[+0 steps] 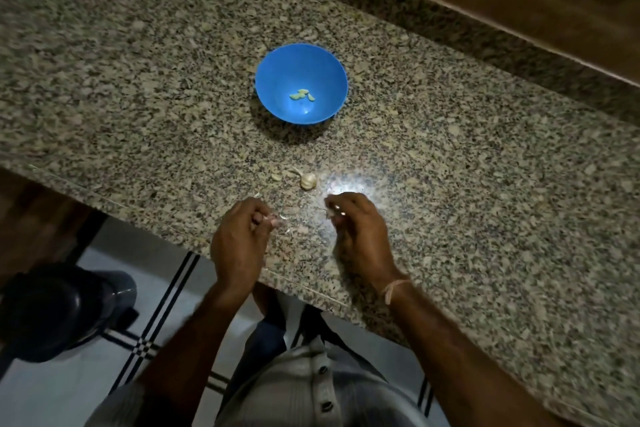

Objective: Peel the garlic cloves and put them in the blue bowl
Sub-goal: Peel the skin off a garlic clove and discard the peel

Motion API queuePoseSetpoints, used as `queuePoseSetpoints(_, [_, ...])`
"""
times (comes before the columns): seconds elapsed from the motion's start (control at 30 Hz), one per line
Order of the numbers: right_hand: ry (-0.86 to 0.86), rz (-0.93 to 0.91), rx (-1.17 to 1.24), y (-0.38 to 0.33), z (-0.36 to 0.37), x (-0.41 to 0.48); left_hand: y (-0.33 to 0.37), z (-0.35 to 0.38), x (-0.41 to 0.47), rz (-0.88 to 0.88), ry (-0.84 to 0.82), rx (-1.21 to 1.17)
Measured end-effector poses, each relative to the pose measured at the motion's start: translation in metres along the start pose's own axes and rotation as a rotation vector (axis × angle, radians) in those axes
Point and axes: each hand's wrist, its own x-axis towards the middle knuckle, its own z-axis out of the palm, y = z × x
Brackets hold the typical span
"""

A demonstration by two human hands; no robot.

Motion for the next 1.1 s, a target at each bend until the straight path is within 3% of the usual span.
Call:
queuePoseSetpoints(0.2, [-0.038,0.000,-0.167,-0.009,0.009,-0.006,-0.015,-0.011,0.019,-0.002,-0.078,0.072])
queuePoseSetpoints(0.27, [0.047,-0.009,-0.140,-0.024,0.020,-0.006,-0.012,-0.010,0.024,0.029,-0.139,0.102])
queuePoseSetpoints(0.33, [0.014,-0.073,-0.086,-0.034,0.032,-0.007,-0.008,-0.008,0.025,0.064,-0.186,0.084])
queuePoseSetpoints(0.4, [0.018,-0.018,-0.027,-0.038,0.038,-0.006,-0.004,-0.008,0.023,0.082,-0.224,0.051])
queuePoseSetpoints(0.5, [0.055,-0.005,-0.125,-0.041,0.032,-0.006,-0.008,-0.010,0.024,0.105,-0.210,0.052])
queuePoseSetpoints(0.57, [-0.008,0.073,0.004,-0.038,0.035,-0.009,-0.011,-0.010,0.027,0.125,-0.203,0.038])
queuePoseSetpoints(0.8, [-0.026,0.019,0.024,-0.051,0.066,-0.002,-0.007,-0.014,0.032,0.239,-0.227,0.014])
queuePoseSetpoints(1.1, [0.060,-0.046,-0.078,-0.063,0.071,0.004,-0.004,-0.010,0.036,0.255,-0.237,0.200])
